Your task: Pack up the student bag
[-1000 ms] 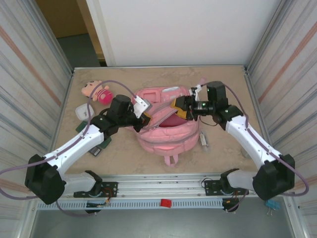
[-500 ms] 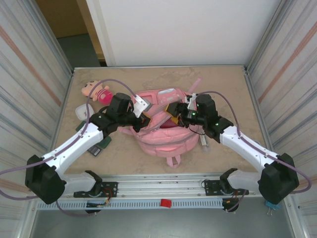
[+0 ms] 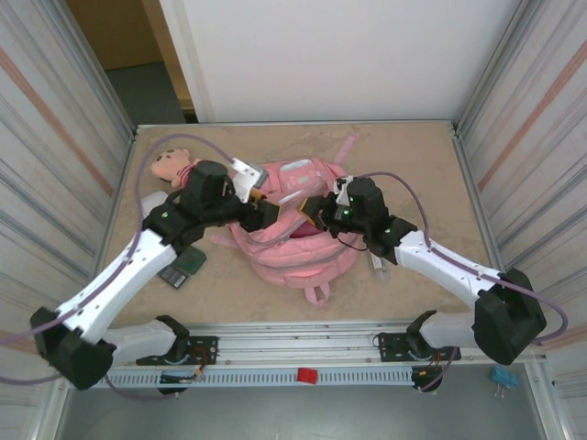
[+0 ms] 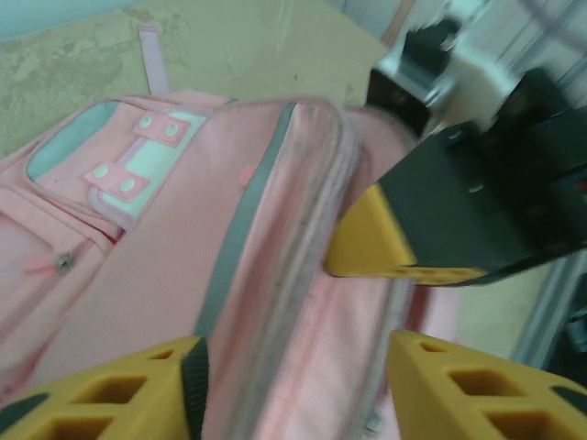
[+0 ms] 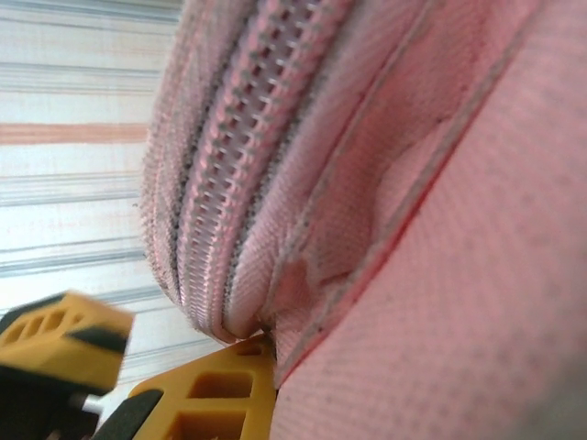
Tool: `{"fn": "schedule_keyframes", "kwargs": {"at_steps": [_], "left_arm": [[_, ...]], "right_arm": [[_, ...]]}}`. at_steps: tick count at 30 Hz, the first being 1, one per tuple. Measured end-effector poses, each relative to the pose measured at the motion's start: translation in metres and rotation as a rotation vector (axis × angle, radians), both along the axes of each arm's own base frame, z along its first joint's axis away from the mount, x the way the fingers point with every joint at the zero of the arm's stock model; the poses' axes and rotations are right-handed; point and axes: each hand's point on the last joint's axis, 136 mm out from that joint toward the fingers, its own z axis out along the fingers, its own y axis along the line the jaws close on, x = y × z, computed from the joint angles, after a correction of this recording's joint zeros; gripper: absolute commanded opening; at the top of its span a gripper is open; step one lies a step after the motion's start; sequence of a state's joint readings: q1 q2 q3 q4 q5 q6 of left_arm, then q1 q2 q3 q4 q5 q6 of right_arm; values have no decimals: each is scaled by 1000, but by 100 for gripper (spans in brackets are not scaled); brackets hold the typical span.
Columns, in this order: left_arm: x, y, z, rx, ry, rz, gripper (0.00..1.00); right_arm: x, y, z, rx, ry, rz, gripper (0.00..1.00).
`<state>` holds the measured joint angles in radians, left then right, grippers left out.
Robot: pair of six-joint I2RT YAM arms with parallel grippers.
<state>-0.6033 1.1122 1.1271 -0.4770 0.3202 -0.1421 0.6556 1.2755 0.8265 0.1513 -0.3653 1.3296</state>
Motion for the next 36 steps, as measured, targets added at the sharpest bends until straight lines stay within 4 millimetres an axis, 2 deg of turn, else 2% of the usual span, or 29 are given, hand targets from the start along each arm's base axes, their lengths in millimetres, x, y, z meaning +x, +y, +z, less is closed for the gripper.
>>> {"fn": "schedule_keyframes", "kwargs": {"at_steps": [2,4,7,10,14,26,31,36], "left_arm": [[-18,9,9,-66,40,36,63],[-37,16,3,-123,116,72,63],[-59,20,-28,-150,269,122,64],[-71,18,-55,-137,387,160,64],[-74,13,-80,-107,487,202,65],[-52,-3,-92,-112,498,242,66],[-50,-6,-96,-97,488,248,67],[-49,-12,-96,-102,480,238,51]], "right_arm": [[1,1,0,2,-1,-1,0],[2,2,2,4,-3,-1,0],[3,4,5,6,-9,-1,0],[3,5,7,8,-12,-1,0],[4,6,7,8,-12,-1,0],[2,15,8,0,-13,1,0],[2,18,10,1,-12,-5,0],[2,20,10,3,-7,-9,0]]}}
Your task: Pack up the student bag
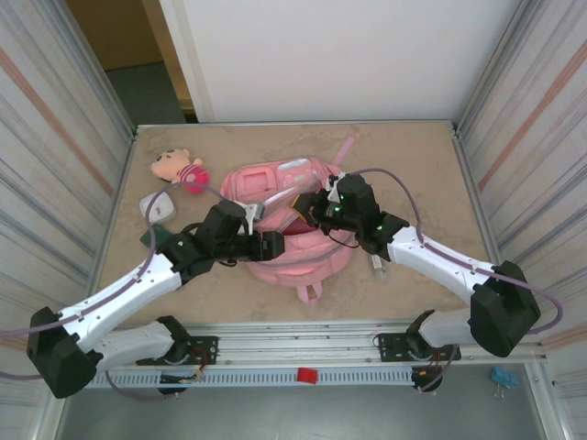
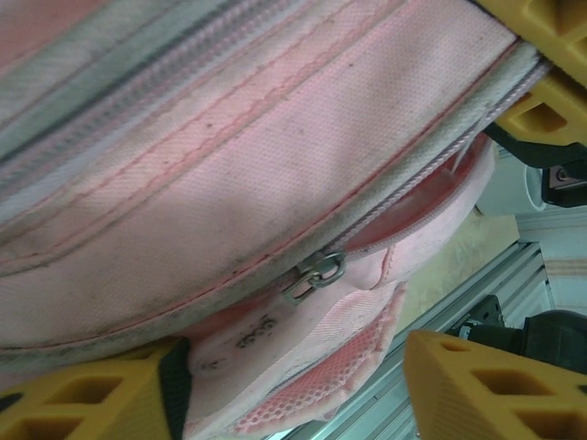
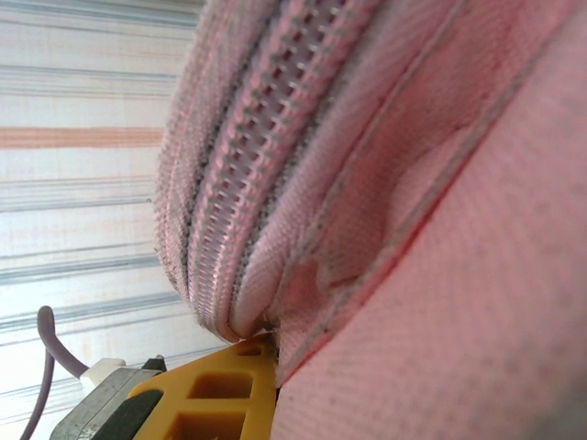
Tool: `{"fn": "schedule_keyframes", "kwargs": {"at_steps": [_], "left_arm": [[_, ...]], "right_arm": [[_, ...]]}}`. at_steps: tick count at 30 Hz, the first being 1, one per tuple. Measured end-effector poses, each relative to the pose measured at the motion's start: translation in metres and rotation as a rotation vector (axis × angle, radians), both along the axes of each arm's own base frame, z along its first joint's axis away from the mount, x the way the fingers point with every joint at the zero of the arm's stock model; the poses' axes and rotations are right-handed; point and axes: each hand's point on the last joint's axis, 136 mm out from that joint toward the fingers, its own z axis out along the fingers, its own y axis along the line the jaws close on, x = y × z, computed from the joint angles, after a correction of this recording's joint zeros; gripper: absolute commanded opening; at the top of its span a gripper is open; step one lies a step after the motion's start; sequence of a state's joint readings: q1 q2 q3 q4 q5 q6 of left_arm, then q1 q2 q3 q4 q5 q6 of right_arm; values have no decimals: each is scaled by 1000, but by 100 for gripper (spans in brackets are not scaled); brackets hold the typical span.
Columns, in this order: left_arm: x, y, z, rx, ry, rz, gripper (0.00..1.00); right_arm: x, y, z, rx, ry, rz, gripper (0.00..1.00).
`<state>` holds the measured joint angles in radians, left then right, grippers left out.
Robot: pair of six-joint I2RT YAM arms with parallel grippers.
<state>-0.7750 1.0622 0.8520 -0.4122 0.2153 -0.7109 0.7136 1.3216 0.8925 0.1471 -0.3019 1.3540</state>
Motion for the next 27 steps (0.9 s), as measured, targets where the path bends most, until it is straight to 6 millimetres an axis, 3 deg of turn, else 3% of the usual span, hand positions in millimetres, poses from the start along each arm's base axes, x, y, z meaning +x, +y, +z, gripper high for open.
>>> {"fn": "schedule_keyframes", "kwargs": {"at_steps": [7,14,16,21,23,27], "left_arm": [[2,-6,3,-9,-30,-6,37],[3,-6,-6,18,-32,-2,37],[3,-7,-12,41,-27,-7,31],[6,-4,-28,112,-14,2,5],[6,-1,-29,128,-15,16,0],[6,8,-25,149,-33,45,0]], "right_arm": [[-1,1,-1,-3,-1,-2,0],[-2,0,-4,-13,8,-3,0],[-3,0,-5,-18,14,-2,0],[-4,1,-7,-24,18,0,0],[-5,1,-8,-25,21,3,0],[-2,-5,-9,-26,39,13,0]]}}
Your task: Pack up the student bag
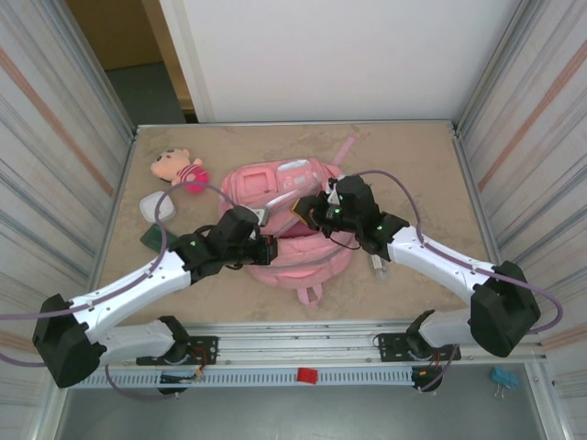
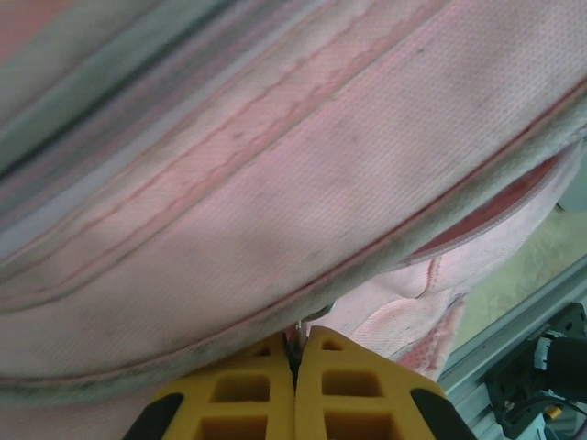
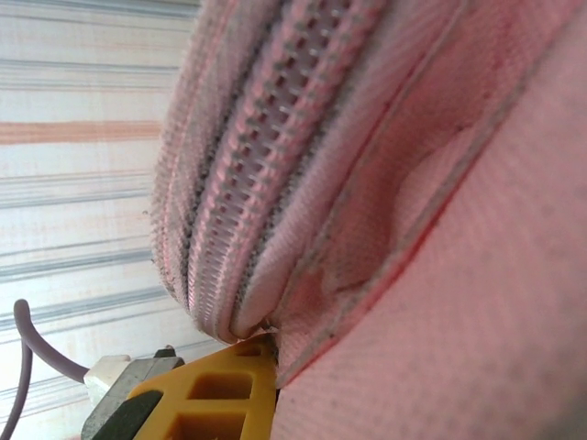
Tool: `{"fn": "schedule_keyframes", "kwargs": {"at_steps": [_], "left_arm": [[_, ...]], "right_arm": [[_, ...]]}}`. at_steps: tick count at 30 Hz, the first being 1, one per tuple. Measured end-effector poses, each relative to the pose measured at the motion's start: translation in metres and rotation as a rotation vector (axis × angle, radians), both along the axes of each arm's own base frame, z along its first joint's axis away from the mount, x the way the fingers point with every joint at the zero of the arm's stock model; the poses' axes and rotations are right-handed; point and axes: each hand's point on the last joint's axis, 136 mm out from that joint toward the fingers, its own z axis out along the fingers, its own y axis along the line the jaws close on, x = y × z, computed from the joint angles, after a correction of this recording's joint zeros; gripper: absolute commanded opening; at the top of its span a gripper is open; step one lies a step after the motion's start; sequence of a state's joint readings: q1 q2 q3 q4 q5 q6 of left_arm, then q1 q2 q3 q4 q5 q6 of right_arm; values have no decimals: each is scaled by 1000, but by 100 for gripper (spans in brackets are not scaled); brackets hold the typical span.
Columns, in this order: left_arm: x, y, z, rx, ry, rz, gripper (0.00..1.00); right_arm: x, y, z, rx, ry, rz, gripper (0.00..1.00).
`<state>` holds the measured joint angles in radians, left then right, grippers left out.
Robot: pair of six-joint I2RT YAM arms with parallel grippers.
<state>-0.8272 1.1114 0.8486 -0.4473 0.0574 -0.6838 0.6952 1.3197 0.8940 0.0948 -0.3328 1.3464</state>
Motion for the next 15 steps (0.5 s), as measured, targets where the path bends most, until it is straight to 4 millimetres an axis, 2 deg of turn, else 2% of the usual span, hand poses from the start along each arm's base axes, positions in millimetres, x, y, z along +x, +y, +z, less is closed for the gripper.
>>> {"fn": "schedule_keyframes", "kwargs": {"at_steps": [7,15], "left_arm": [[-6,33,1,31,-35,58,0],[10,61,-4,67,-53,101,0]], "right_arm": [[7,-20,19,52,19,65,0],[5,-28,44,70,20,181,0]]}}
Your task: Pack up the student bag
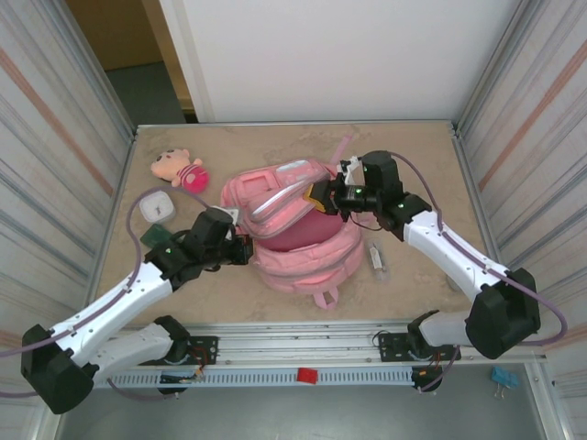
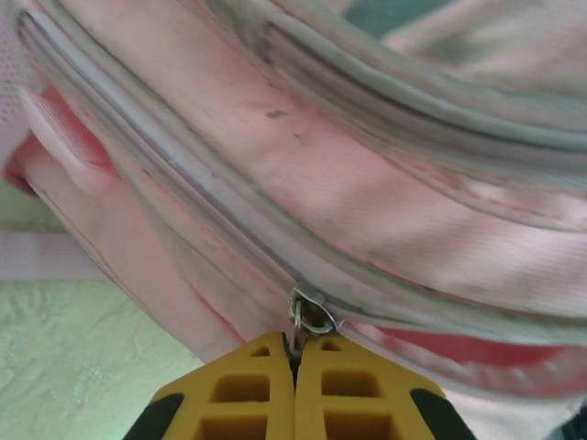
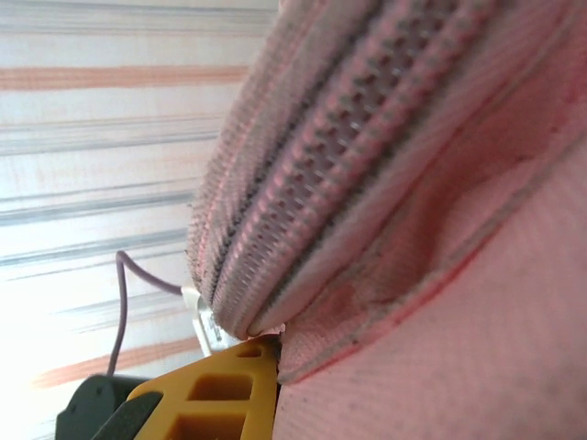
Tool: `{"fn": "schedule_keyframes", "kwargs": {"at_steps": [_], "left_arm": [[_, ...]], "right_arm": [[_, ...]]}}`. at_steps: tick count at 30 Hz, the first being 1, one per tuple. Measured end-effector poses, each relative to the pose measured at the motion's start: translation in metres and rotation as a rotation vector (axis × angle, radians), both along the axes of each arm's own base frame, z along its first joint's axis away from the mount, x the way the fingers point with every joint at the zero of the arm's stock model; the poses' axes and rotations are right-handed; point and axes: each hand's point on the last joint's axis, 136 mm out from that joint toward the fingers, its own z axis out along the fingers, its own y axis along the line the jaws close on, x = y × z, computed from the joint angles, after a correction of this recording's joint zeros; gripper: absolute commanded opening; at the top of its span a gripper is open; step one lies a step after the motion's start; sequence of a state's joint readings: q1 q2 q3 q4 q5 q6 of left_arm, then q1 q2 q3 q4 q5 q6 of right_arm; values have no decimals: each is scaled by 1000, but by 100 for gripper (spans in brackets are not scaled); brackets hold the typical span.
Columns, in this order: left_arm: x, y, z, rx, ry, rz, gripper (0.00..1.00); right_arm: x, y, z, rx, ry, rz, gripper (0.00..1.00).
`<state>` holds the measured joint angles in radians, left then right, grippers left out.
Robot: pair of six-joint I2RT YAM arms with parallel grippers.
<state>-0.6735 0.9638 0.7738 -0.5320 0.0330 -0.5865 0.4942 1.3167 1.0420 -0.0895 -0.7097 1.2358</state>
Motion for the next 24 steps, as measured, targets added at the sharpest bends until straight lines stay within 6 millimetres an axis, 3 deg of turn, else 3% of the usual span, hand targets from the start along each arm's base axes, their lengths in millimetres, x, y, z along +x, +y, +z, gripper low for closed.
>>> {"fn": "schedule_keyframes", "kwargs": {"at_steps": [9,15,17,20,24], "left_arm": [[31,27,1,28,-65,21,0],[57,41,-13,54,-72,48,4],[63,45,-19,67,-66,59,11],[69,49,-20,83,-67,74,35],[78,56,-2,78,-91,119,57]], "right_arm": [[1,-5,20,35,-7,97,0],[1,-5,30,55,-19,120,0],[1,-5,30,54,-21,118,0],[6,-5,31,54,-23,91,0],[19,-6,32,50,-64,32,0]]}}
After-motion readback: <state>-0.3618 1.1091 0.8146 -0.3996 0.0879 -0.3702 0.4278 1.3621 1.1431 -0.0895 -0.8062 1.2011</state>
